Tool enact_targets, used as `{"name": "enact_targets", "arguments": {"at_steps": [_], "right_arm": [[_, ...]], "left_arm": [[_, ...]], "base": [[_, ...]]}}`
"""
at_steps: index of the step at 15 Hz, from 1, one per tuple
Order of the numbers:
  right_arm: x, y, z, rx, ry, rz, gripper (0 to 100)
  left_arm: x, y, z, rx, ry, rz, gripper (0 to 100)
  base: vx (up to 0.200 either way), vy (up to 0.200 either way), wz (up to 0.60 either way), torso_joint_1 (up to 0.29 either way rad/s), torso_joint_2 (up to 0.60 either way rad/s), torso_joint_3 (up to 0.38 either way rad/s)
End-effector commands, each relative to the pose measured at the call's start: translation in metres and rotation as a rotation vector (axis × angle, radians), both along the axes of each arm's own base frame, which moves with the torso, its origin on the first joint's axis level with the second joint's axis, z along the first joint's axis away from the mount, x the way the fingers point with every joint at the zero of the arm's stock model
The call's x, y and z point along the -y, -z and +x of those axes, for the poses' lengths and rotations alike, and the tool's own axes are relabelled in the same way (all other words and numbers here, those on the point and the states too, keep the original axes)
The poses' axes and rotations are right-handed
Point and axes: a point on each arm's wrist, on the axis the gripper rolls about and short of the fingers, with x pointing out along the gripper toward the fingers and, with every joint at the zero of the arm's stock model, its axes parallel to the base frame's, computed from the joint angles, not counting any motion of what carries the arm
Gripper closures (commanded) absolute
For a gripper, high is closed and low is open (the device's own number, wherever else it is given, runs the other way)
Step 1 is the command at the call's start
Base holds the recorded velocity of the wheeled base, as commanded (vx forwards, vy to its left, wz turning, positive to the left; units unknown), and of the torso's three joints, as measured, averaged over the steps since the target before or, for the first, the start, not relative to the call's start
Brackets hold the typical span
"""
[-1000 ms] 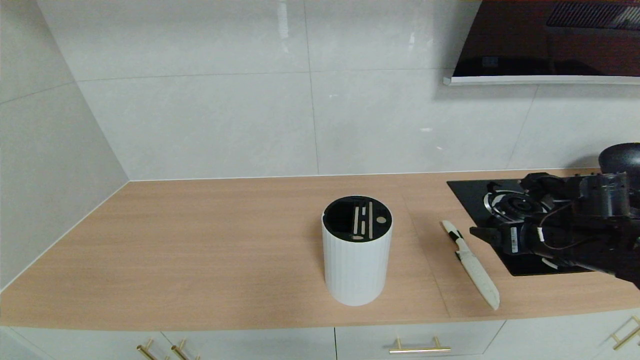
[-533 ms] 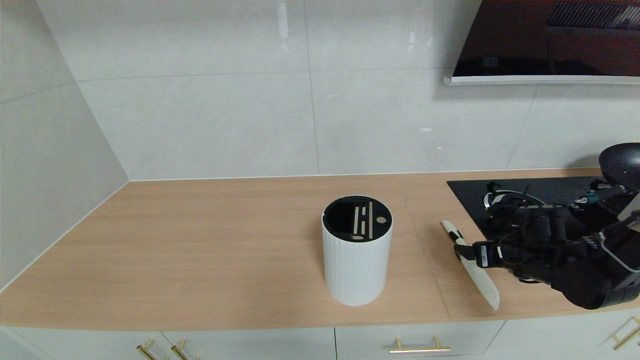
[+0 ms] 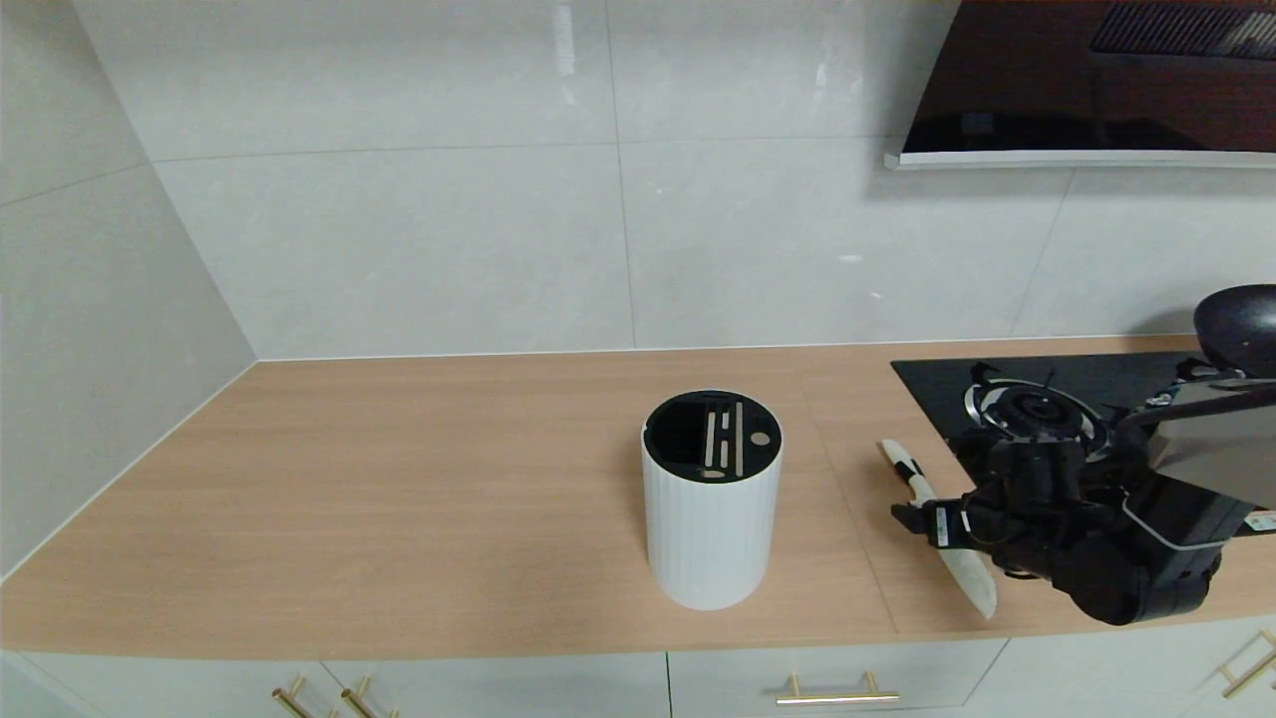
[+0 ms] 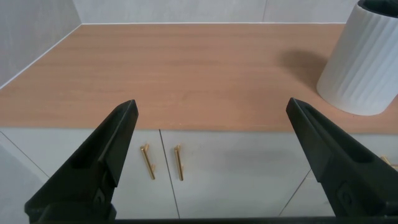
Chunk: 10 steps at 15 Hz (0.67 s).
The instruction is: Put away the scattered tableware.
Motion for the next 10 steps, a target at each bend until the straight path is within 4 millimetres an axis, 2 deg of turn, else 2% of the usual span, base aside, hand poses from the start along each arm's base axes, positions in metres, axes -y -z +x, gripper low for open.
{"name": "enact_targets", "arguments": {"at_steps": [1, 5, 10], "right_arm": [[0.0, 0.012, 0.005, -0.02, 0.009, -0.008, 0], [-0.002, 0.017, 0.018, 0.001, 0.019, -0.012, 0], [0.004, 0.024, 0.024, -0.001, 0.036, -0.013, 0]], "left_arm": [[0.0, 0.0, 0.0, -0.001, -0.001, -0.001, 0], [0.0, 0.0, 0.0, 0.001, -0.001, -0.001, 0], [0.0, 0.0, 0.0, 0.001, -0.002, -0.001, 0]], "base": [[0.0, 0.0, 0.0, 0.0, 0.0, 0.0], [0.0, 0.0, 0.0, 0.0, 0.0, 0.0], [0.0, 0.0, 0.0, 0.0, 0.0, 0.0]]}}
